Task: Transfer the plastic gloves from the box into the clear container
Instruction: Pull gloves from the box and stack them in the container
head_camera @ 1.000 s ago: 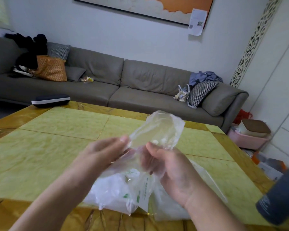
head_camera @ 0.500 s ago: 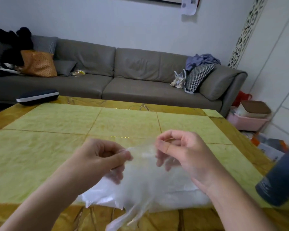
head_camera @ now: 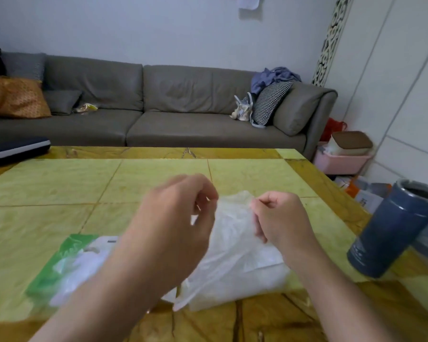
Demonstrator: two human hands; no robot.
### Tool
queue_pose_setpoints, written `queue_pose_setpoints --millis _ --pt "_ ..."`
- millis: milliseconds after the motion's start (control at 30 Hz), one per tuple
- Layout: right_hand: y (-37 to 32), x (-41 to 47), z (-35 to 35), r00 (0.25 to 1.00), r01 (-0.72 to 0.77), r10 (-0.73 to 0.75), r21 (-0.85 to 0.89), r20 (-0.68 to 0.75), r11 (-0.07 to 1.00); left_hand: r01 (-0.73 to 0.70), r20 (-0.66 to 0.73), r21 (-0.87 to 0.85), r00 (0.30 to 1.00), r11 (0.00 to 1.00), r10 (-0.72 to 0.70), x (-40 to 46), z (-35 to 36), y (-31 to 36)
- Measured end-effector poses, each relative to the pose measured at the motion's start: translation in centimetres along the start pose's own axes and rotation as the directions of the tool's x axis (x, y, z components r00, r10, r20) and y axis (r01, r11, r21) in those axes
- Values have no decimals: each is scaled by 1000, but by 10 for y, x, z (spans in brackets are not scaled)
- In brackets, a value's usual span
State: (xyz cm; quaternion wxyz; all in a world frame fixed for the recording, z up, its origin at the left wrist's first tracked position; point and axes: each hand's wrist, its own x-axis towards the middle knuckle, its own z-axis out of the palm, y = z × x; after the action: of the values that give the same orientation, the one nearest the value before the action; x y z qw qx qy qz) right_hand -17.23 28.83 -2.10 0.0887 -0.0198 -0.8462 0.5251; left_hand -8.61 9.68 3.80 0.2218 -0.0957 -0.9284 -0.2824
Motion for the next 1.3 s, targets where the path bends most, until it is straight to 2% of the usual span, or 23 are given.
queue_pose_setpoints --millis 67,167,267,367,533,600,667,733,800,867,933,1000,1167,1233,1300 --pt "6 2 -1 1000 -9 8 -66 -15 998 21 243 139 968 990 -54 8 36 5" --pt "13 3 -3 1000 -2 -4 -232 -24 973 105 462 304 853 947 -243 13 78 -8" --pt "23 7 -8 999 38 -49 -431 -15 901 155 578 303 755 940 -311 16 95 -16" --pt "28 9 -10 998 53 -62 -582 5 812 161 645 285 697 945 -313 22 103 -22" --pt "26 7 -14 998 55 -54 -671 23 739 185 748 297 565 937 -349 30 118 -24" --pt "20 3 -19 998 53 -19 -673 58 738 224 765 276 538 935 -355 33 123 -24" --pt "8 -3 -27 997 64 -17 -684 75 726 236 769 268 532 934 -355 34 126 -24" --pt "-8 -10 -31 991 134 -113 -669 74 731 233 762 273 540 933 -358 34 128 -26" --pt "-21 -16 -26 979 202 -170 -536 109 820 193 750 298 559 935 -354 32 130 -27" --pt "-24 -18 -12 969 167 -60 -451 240 877 92 741 326 594 941 -315 29 129 -25" --pt "-18 -16 3 906 122 134 -551 401 826 -21 748 329 616 944 -247 27 127 -22" --pt "-7 -12 13 826 116 298 -661 478 741 -31 759 289 617 957 -210 27 124 -23" --pt "3 -5 26 755 161 436 -782 491 602 -25 820 255 535 967 -202 32 109 -35" --pt "-2 -7 30 712 163 498 -807 495 568 -23 799 256 567 966 -198 31 104 -36" --pt "0 -5 30 685 194 512 -807 518 558 0 727 262 657 965 -197 27 106 -31"
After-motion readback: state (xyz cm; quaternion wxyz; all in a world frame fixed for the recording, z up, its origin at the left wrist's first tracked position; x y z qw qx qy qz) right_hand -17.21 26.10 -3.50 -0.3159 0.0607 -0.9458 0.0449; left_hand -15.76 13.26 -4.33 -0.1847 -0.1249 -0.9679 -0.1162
